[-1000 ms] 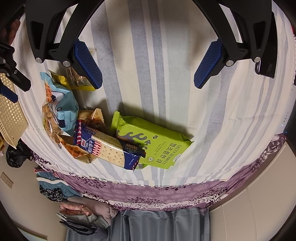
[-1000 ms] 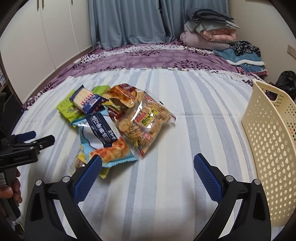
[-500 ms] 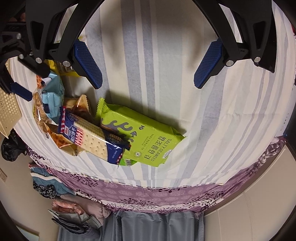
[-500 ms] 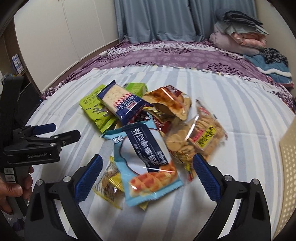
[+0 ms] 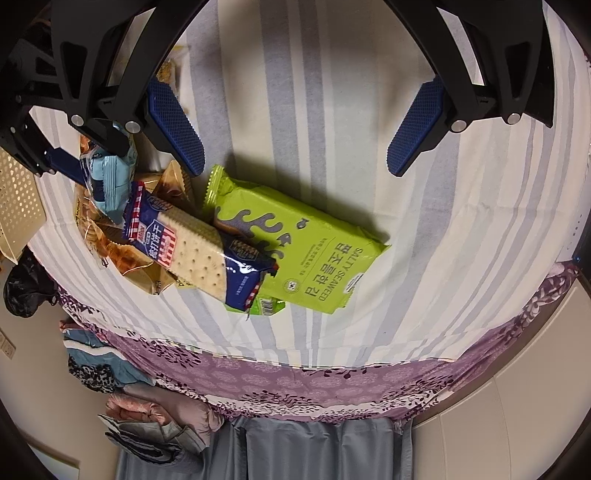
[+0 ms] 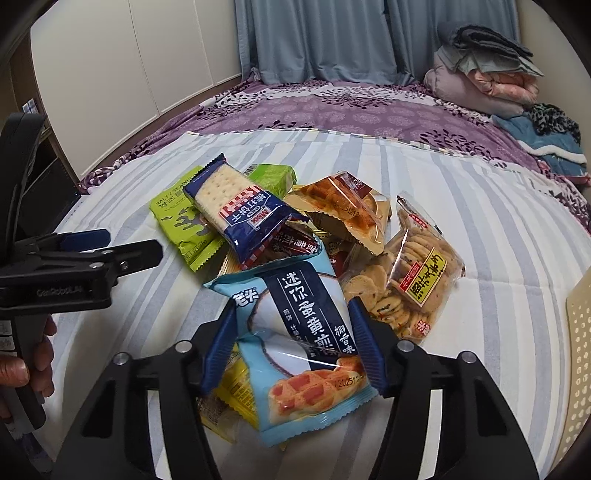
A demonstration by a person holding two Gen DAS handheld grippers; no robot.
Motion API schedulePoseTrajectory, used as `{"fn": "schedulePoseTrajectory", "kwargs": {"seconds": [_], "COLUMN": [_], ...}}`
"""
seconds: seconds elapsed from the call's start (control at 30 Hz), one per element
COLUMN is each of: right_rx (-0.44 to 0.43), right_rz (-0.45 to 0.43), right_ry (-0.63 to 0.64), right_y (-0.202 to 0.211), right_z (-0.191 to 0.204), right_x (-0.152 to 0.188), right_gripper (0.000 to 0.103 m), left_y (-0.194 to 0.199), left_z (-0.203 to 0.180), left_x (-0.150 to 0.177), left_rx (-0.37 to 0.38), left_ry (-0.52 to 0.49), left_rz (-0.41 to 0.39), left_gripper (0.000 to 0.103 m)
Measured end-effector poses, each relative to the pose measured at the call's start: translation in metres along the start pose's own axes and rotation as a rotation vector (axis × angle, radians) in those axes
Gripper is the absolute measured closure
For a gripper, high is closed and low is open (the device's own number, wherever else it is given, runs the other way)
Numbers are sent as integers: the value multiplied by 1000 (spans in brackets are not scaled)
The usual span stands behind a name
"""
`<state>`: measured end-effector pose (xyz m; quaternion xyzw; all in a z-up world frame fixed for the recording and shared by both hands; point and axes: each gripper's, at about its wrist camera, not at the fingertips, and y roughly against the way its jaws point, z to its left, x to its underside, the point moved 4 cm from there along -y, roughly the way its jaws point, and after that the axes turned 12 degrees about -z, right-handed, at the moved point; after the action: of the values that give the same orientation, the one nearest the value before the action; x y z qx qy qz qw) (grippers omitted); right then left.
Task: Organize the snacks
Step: 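Grasp the blue waffle bag with the right gripper while the left approaches the crackers, then close the left gripper on the blue soda cracker packet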
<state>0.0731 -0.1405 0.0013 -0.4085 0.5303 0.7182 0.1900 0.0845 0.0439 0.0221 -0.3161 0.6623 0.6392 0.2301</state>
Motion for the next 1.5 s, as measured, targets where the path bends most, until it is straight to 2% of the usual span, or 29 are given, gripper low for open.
{"fn": "schedulePoseTrajectory", "kwargs": {"seconds": [0.63, 0.93, 1.23, 1.5], "right_rx": [-11, -3, 13, 18], "right_rz": [-67, -84, -86, -81], "right_ry": [-104, -134, -148, -154], "right_y": [39, 47, 49, 51], "right_z": [-27, -42, -53, -56], "right_x": [-2, -1, 4, 9], "right_gripper": [47, 47, 47, 47], "left_y": [-7, -16, -43, -58], "left_z": [-55, -76, -80, -70], "left_x": [-22, -40, -55, -50], "left_rx": [23, 1, -46, -80], "left_ry": [-80, -91, -53, -43], "left_rz": [-13, -28, -17, 12], "left_gripper": [2, 2, 2, 2]}}
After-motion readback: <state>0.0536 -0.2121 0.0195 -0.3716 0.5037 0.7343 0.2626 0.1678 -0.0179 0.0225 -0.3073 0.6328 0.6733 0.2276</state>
